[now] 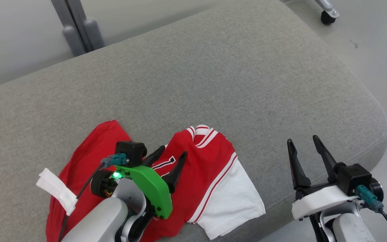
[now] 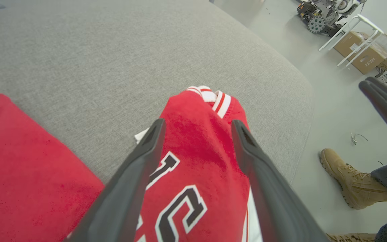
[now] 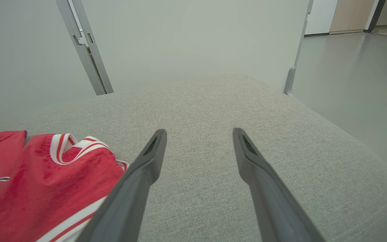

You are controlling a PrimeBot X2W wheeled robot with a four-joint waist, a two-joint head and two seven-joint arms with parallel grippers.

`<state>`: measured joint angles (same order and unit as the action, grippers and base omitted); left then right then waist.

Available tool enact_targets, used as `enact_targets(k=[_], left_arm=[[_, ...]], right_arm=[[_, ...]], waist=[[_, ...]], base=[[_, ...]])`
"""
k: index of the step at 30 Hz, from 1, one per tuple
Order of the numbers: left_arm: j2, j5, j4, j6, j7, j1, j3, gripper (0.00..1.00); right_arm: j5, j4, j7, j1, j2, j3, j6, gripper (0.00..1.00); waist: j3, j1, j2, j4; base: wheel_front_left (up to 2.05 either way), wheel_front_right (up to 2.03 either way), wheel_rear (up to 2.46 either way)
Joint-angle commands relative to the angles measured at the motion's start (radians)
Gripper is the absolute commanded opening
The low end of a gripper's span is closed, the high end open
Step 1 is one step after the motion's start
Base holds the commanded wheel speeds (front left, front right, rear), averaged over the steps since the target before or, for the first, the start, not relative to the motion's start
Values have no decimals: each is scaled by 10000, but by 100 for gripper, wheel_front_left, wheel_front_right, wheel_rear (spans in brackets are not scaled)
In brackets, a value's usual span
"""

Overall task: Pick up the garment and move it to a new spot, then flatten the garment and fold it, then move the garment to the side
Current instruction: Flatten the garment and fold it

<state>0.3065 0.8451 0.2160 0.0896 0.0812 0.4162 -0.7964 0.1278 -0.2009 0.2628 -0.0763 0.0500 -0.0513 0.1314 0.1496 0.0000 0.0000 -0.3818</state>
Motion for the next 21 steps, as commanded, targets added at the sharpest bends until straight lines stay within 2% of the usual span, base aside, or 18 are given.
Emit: enact_targets(k=[1,10,17,18,19,21], left_arm=[[171,147,182,-36,176,-18,45,100],[404,818,1422,-599,1316,113,-112,100],[423,729,2301,-1074,1705,185,-528,100],[386,722,2402,-1178,1640,176,-576,31],[366,717,2474,-1222,1549,174,-569,0],[335,701,2618,-1345,1434,187,-601,0]], right_arm=[[-67,-15,31,-109,9,-57,-12,100],[-189,-6,30,-217,9,-233,-13,100],[-144,18,30,-247,9,-236,-13,100],[-116,21,30,-262,9,-238,-13,100],[-101,27,30,-271,10,-237,-14,100],[-91,38,30,-278,9,-227,-14,100]], waist=[[-15,0,0,85],[126,0,0,96],[312,0,0,63],[337,0,0,50],[355,0,0,43],[390,0,0,44]], base=[[0,0,0],[0,0,0],[0,0,0],[0,0,0],[0,0,0],[0,0,0]])
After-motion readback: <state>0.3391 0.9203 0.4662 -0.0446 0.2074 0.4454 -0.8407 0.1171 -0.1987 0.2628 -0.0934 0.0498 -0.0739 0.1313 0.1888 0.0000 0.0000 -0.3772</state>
